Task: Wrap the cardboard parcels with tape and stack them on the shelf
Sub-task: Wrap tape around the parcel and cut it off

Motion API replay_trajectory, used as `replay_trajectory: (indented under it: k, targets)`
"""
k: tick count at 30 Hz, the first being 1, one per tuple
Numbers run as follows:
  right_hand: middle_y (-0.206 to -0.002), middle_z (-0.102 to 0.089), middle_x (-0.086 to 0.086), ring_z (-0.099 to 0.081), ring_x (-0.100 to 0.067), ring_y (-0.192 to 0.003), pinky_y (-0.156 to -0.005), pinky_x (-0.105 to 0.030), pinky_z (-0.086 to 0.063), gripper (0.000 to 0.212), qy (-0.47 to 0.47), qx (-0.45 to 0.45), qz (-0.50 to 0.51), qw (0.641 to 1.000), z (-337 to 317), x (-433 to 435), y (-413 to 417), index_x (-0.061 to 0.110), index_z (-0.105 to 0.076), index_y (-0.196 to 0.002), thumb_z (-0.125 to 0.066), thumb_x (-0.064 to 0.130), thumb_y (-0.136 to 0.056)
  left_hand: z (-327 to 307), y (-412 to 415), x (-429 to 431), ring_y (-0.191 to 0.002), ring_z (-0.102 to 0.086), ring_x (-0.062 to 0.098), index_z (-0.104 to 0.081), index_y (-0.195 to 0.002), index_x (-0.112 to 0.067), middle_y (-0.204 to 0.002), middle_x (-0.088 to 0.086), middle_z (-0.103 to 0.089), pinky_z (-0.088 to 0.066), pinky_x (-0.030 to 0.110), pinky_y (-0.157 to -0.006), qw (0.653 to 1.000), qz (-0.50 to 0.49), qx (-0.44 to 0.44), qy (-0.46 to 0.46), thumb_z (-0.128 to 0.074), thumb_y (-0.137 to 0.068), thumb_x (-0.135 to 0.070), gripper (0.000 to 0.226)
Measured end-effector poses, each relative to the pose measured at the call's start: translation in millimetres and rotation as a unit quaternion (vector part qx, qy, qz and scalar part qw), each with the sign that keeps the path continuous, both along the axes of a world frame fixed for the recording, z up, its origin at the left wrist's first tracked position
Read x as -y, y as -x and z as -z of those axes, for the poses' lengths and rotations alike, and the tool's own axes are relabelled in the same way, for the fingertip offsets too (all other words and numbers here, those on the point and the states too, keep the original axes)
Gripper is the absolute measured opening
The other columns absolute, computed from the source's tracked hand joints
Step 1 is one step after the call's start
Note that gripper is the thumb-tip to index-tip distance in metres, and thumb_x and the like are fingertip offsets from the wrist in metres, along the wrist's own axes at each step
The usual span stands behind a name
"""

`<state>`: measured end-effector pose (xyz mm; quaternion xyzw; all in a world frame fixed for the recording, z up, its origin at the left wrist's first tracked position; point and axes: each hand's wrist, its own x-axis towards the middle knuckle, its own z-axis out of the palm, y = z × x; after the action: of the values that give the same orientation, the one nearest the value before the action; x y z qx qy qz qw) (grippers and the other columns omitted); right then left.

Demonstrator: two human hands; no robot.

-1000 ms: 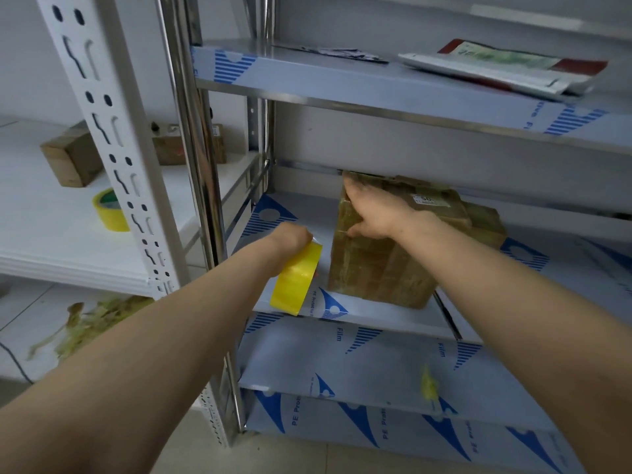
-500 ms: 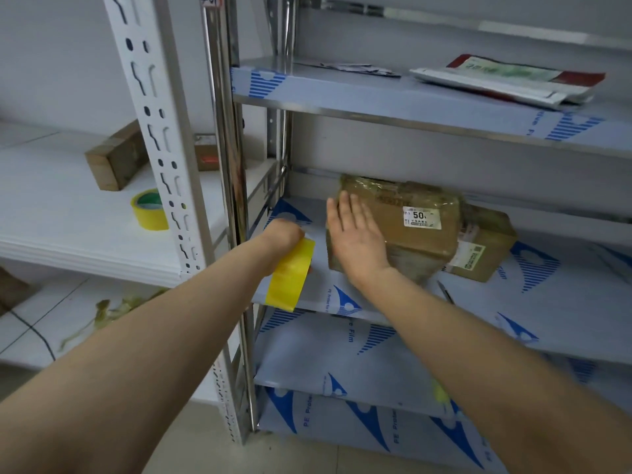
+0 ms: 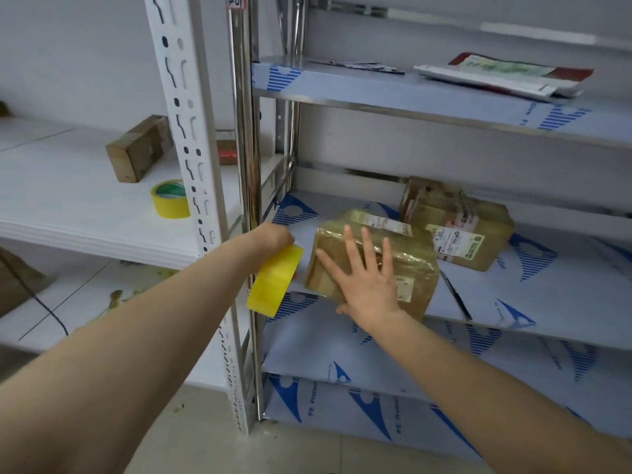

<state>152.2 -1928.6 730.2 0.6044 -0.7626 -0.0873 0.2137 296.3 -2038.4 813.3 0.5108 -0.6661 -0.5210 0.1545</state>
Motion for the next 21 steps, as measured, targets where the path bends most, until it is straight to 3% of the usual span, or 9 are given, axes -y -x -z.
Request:
replay_trajectory:
  k: [3, 5, 7, 10, 12, 14, 16, 18, 21]
  targets:
    - [-0.151, 0.031, -0.018, 0.010, -0.038, -0.144, -0.112, -0.059, -0.004, 0.130, -0.018, 0.065, 0.032, 0.997, 15.7, -6.9, 3.2, 0.032, 0.042, -0.133, -0.075, 0.039, -0.077, -3.2, -4.7, -4.8, -0.029, -0.054, 0.018, -0.044, -0.080, -0.008, -0.072, 0.014, -0.050, -0.043, 0.023, -0.030, 1.000, -0.006, -0.001, -0.024, -0.045, -0.099, -0.010, 0.020]
    - [-0.157, 0.016, -0.015, -0.003, -0.032, -0.145, -0.112, -0.053, -0.016, 0.127, -0.039, 0.070, 0.030, 0.996, 17.3, -9.4, 4.3, 0.029, 0.036, -0.139, -0.074, 0.014, -0.077, -7.0, -8.6, -9.7, -0.024, -0.051, 0.016, -0.045, -0.094, -0.004, -0.072, 0.015, -0.051, -0.036, 0.023, -0.023, 0.999, -0.011, -0.007, -0.034, -0.045, -0.099, -0.011, 0.009]
    - [-0.159, 0.003, -0.011, -0.006, -0.030, -0.144, -0.112, -0.052, -0.015, 0.127, -0.045, 0.082, 0.026, 0.995, 15.9, -5.1, 6.1, 0.029, 0.027, -0.145, -0.073, 0.003, -0.072, -9.2, -8.9, -7.1, -0.027, -0.053, 0.016, -0.043, -0.108, -0.005, -0.074, 0.015, -0.052, -0.039, 0.023, -0.025, 0.999, -0.005, -0.023, -0.043, -0.046, -0.100, -0.014, 0.012]
    - [-0.160, -0.005, -0.006, -0.008, -0.027, -0.145, -0.116, -0.049, -0.010, 0.116, -0.025, 0.161, 0.011, 0.987, 5.3, 3.3, 7.6, 0.033, 0.016, -0.149, -0.065, -0.002, -0.075, -12.9, -6.5, -7.6, -0.030, -0.056, 0.016, -0.046, -0.108, -0.007, -0.075, 0.014, -0.053, -0.042, 0.022, -0.029, 0.999, 0.013, -0.033, -0.038, -0.047, -0.099, -0.014, 0.011]
    - [-0.159, -0.015, -0.004, -0.012, -0.024, -0.146, -0.117, -0.046, -0.004, 0.094, 0.039, 0.233, 0.011, 0.972, -5.4, -0.7, 13.4, 0.035, 0.006, -0.151, -0.057, 0.012, -0.084, -15.9, -2.9, -7.4, -0.040, -0.059, 0.022, -0.048, -0.100, -0.009, -0.074, 0.011, -0.052, -0.046, 0.023, -0.038, 0.999, 0.020, -0.027, -0.027, -0.047, -0.099, -0.015, 0.006]
    - [-0.159, -0.019, -0.002, -0.007, -0.025, -0.147, -0.115, -0.051, 0.006, 0.076, 0.115, 0.225, 0.062, 0.966, -7.2, -13.4, 26.7, 0.037, -0.007, -0.151, -0.050, 0.037, -0.088, -17.6, 1.2, -3.8, -0.057, -0.052, 0.024, -0.049, -0.097, -0.010, -0.074, 0.009, -0.048, -0.044, 0.028, -0.054, 0.999, 0.028, -0.015, -0.008, -0.048, -0.098, -0.017, 0.007]
    - [-0.160, -0.011, -0.001, 0.004, -0.033, -0.147, -0.109, -0.057, 0.013, 0.072, 0.103, 0.220, 0.147, 0.959, -3.5, -28.9, 38.4, 0.039, -0.014, -0.150, -0.045, 0.055, -0.087, -19.3, 6.1, -2.8, -0.061, -0.046, 0.023, -0.048, -0.092, -0.011, -0.074, 0.010, -0.046, -0.040, 0.029, -0.059, 0.999, 0.035, -0.013, 0.008, -0.046, -0.099, -0.017, 0.009]
    - [-0.161, -0.002, -0.005, 0.006, -0.041, -0.145, -0.111, -0.062, -0.007, 0.069, 0.045, 0.246, 0.195, 0.949, 1.6, -39.3, 41.1, 0.040, -0.011, -0.150, -0.045, 0.051, -0.091, -19.2, 13.2, -2.5, -0.061, -0.042, 0.021, -0.043, -0.078, -0.014, -0.072, 0.009, -0.042, -0.035, 0.030, -0.061, 0.999, 0.043, -0.018, 0.016, -0.044, -0.099, -0.013, 0.020]
    - [-0.159, -0.006, -0.012, -0.006, -0.044, -0.143, -0.101, -0.049, -0.043, 0.068, 0.022, 0.266, 0.205, 0.942, -2.6, -36.8, 38.1, 0.038, -0.009, -0.151, -0.049, 0.041, -0.096, -20.4, 26.1, -2.4, -0.062, -0.044, 0.018, -0.043, -0.073, -0.016, -0.073, 0.004, -0.045, -0.040, 0.028, -0.062, 0.999, 0.019, -0.034, 0.020, -0.050, -0.094, -0.009, 0.024]
